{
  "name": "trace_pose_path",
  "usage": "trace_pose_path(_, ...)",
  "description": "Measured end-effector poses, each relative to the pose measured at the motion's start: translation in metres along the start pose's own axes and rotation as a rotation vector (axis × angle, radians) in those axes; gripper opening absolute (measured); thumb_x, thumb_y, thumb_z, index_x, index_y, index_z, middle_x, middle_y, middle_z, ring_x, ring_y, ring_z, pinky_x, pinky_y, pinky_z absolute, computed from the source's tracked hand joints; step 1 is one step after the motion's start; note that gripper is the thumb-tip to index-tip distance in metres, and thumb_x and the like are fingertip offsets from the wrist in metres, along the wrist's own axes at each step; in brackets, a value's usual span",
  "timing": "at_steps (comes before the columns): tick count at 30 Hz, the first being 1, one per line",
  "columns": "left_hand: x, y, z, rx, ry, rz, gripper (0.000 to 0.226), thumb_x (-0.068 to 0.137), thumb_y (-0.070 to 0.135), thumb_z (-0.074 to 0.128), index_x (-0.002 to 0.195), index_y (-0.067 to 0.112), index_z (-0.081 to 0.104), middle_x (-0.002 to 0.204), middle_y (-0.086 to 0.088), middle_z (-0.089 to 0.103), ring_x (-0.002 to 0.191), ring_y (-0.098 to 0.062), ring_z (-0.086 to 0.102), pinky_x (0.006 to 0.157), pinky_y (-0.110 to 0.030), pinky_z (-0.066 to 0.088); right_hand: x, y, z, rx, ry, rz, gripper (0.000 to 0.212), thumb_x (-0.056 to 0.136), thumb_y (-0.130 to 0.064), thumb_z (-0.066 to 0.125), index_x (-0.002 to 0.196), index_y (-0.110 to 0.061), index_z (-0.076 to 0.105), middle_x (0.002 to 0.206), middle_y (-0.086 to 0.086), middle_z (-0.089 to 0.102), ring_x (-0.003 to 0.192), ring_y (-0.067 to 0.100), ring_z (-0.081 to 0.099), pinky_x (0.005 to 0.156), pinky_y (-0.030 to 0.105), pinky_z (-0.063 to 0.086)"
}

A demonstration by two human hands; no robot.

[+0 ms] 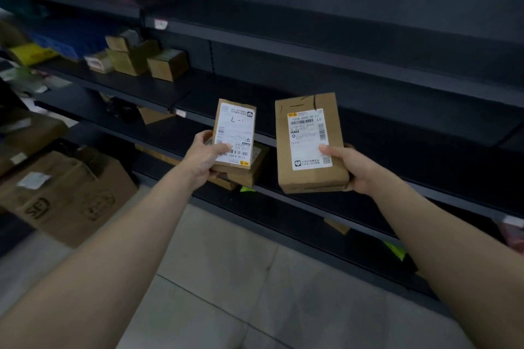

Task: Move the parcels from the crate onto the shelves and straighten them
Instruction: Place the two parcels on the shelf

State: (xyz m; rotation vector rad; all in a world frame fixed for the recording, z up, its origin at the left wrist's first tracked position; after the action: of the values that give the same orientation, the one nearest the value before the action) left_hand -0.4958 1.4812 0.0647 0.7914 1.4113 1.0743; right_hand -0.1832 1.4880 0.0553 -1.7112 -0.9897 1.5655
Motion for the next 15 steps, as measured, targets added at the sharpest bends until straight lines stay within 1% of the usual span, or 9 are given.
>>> trace_pose_path(2, 0.027, 0.006, -0.015, 0.015, -0.004, -0.020, 0.067, 0.085, 0.010, 0.066, 0.141, 0.023, 0.030, 0.118, -0.006, 0.064, 0.092, -0.022, 0.067, 0.071, -0.041, 0.055, 0.020, -0.012, 0.017, -0.008, 0.008, 0.005, 0.035, 0.081, -0.035, 0.072, 0.108, -0.028, 0.050, 0.108, 0.004, 0.068, 0.099, 0.025, 0.063, 0.077, 0.043, 0.053)
trace_pose_path(4, 0.055, 0.010, -0.025, 0.023, -0.009, -0.035, 0.067, 0.086, 0.011, 0.066, 0.141, 0.023, 0.030, 0.116, -0.006, 0.065, 0.091, -0.021, 0.067, 0.067, -0.037, 0.054, 0.044, -0.024, 0.033, -0.034, -0.009, 0.012, 0.056, 0.077, -0.039, 0.075, 0.124, -0.026, 0.046, 0.113, 0.004, 0.067, 0.102, 0.026, 0.062, 0.073, 0.042, 0.053)
trace_pose_path(6, 0.085, 0.017, -0.032, 0.020, -0.015, -0.048, 0.068, 0.086, 0.010, 0.067, 0.141, 0.021, 0.029, 0.114, -0.007, 0.066, 0.089, -0.021, 0.067, 0.064, -0.035, 0.052, 0.070, -0.037, 0.048, -0.046, -0.035, 0.017, 0.070, 0.073, -0.042, 0.078, 0.132, -0.027, 0.044, 0.115, 0.003, 0.068, 0.103, 0.026, 0.063, 0.069, 0.040, 0.055)
trace_pose_path(8, 0.116, 0.023, -0.039, 0.003, -0.018, -0.055, 0.071, 0.085, 0.009, 0.067, 0.142, 0.020, 0.026, 0.117, -0.010, 0.065, 0.089, -0.022, 0.067, 0.061, -0.033, 0.052, 0.098, -0.049, 0.060, -0.047, -0.065, 0.019, 0.070, 0.070, -0.045, 0.078, 0.132, -0.028, 0.050, 0.114, 0.002, 0.070, 0.103, 0.025, 0.065, 0.070, 0.040, 0.057)
trace_pose_path(9, 0.132, 0.026, -0.044, -0.008, -0.017, -0.057, 0.073, 0.084, 0.008, 0.067, 0.142, 0.020, 0.026, 0.117, -0.011, 0.064, 0.091, -0.023, 0.067, 0.063, -0.035, 0.053, 0.112, -0.055, 0.067, -0.042, -0.081, 0.020, 0.068, 0.068, -0.046, 0.079, 0.129, -0.028, 0.054, 0.113, 0.002, 0.071, 0.104, 0.025, 0.066, 0.075, 0.044, 0.057)
trace_pose_path(11, 0.163, 0.031, -0.053, 0.001, -0.010, -0.056, 0.072, 0.083, 0.009, 0.069, 0.141, 0.021, 0.029, 0.116, -0.010, 0.065, 0.096, -0.026, 0.066, 0.078, -0.044, 0.055, 0.141, -0.065, 0.080, -0.007, -0.107, 0.030, 0.071, 0.061, -0.047, 0.083, 0.125, -0.028, 0.060, 0.113, 0.003, 0.072, 0.106, 0.028, 0.066, 0.088, 0.053, 0.053)
trace_pose_path(12, 0.179, 0.033, -0.059, 0.011, 0.000, -0.057, 0.070, 0.083, 0.010, 0.069, 0.140, 0.022, 0.032, 0.114, -0.010, 0.066, 0.098, -0.028, 0.066, 0.085, -0.047, 0.054, 0.155, -0.070, 0.087, 0.003, -0.111, 0.045, 0.071, 0.059, -0.047, 0.084, 0.123, -0.028, 0.062, 0.112, 0.003, 0.072, 0.107, 0.029, 0.066, 0.091, 0.055, 0.051)
trace_pose_path(13, 0.194, 0.035, -0.066, 0.017, 0.010, -0.066, 0.067, 0.083, 0.011, 0.070, 0.138, 0.023, 0.034, 0.114, -0.009, 0.066, 0.099, -0.028, 0.065, 0.088, -0.048, 0.053, 0.167, -0.075, 0.095, -0.002, -0.109, 0.059, 0.066, 0.062, -0.048, 0.082, 0.122, -0.027, 0.063, 0.112, 0.004, 0.072, 0.106, 0.028, 0.065, 0.090, 0.054, 0.052)
trace_pose_path(15, 0.223, 0.037, -0.078, 0.023, 0.017, -0.090, 0.061, 0.084, 0.013, 0.070, 0.134, 0.026, 0.038, 0.113, -0.008, 0.067, 0.098, -0.028, 0.066, 0.088, -0.046, 0.053, 0.186, -0.087, 0.112, -0.033, -0.106, 0.077, 0.051, 0.073, -0.047, 0.076, 0.118, -0.027, 0.064, 0.111, 0.004, 0.071, 0.104, 0.027, 0.064, 0.083, 0.045, 0.054)
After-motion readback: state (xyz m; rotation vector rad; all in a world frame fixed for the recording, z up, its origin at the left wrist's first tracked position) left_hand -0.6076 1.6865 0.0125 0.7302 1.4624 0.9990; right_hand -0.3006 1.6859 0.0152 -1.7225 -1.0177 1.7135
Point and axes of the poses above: each hand's wrist, its own x-axis towards the middle knuckle, its own z-axis out of the palm, y = z × x, the point moved 9 cm from there along x, towards the middle knuckle
